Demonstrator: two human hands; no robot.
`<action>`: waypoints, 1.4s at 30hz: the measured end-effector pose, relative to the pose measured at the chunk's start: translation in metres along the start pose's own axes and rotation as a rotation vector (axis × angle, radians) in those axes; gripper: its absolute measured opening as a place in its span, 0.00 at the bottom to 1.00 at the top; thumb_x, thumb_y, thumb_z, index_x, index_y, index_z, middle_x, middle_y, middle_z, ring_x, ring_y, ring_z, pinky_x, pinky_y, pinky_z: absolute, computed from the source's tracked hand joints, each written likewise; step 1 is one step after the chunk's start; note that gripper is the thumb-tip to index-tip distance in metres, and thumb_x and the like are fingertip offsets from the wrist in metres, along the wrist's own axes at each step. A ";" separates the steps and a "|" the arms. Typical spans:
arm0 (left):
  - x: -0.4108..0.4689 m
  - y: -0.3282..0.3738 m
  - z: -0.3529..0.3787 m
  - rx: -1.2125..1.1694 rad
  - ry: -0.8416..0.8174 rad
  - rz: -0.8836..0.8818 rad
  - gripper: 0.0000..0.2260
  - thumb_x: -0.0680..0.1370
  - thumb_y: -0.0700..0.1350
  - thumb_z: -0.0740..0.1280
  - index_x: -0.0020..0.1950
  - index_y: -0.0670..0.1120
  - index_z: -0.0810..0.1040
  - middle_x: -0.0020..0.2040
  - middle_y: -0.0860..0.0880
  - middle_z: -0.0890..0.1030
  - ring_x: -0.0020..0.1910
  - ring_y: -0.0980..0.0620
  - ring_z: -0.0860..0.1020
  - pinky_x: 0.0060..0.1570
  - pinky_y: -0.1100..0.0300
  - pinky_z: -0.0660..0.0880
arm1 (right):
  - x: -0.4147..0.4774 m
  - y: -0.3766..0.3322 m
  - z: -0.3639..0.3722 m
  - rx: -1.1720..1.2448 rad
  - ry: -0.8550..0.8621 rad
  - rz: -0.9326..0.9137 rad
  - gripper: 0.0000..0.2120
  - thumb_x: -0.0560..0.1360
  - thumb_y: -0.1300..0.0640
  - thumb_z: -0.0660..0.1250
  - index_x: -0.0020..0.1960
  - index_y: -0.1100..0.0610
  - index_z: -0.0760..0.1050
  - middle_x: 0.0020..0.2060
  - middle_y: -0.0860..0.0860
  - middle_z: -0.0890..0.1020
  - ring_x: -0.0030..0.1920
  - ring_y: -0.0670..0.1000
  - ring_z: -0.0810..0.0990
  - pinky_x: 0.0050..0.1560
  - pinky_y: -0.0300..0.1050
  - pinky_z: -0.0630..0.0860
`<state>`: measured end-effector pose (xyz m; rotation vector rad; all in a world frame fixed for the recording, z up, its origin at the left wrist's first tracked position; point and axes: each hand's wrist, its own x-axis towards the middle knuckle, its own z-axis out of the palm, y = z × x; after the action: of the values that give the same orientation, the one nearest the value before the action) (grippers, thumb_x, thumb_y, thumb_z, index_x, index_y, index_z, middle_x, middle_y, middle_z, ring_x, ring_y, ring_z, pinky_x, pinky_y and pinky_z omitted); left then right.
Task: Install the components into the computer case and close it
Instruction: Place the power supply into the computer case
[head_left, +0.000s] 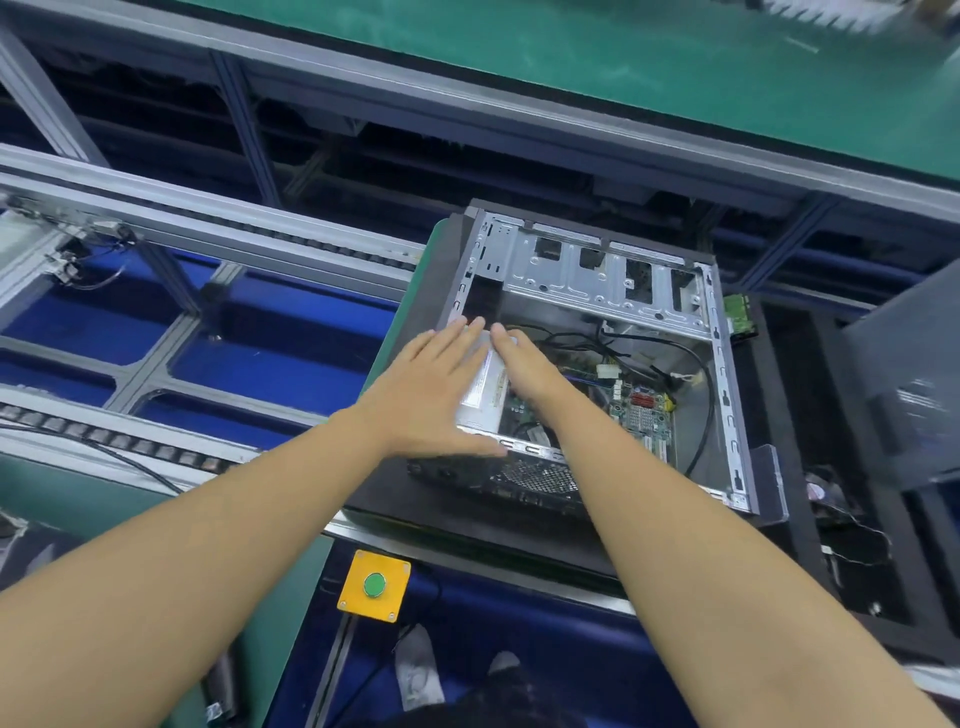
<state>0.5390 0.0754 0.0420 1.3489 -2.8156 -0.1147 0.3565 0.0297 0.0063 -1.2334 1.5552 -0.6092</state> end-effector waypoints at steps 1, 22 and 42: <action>-0.002 -0.002 0.001 0.072 -0.049 0.028 0.60 0.63 0.84 0.44 0.81 0.42 0.43 0.81 0.45 0.40 0.79 0.46 0.38 0.77 0.45 0.45 | -0.001 0.001 0.000 0.022 -0.035 0.003 0.28 0.82 0.32 0.53 0.72 0.49 0.71 0.69 0.47 0.75 0.69 0.51 0.73 0.69 0.55 0.69; -0.002 0.000 0.001 0.043 -0.048 0.021 0.59 0.63 0.81 0.55 0.81 0.42 0.48 0.81 0.46 0.46 0.80 0.51 0.43 0.75 0.50 0.35 | -0.002 -0.007 -0.004 -0.025 -0.066 0.070 0.33 0.80 0.29 0.52 0.78 0.46 0.67 0.77 0.51 0.70 0.64 0.51 0.72 0.55 0.50 0.66; -0.012 0.020 -0.015 -0.331 -0.075 -0.207 0.54 0.64 0.78 0.62 0.81 0.49 0.51 0.81 0.55 0.49 0.79 0.56 0.45 0.77 0.48 0.48 | -0.066 -0.019 0.011 -0.522 0.213 -0.403 0.21 0.80 0.58 0.63 0.72 0.62 0.68 0.70 0.59 0.72 0.72 0.62 0.66 0.72 0.50 0.57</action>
<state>0.5312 0.0962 0.0583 1.5700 -2.5501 -0.6149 0.3712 0.0861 0.0446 -1.9607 1.7155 -0.6225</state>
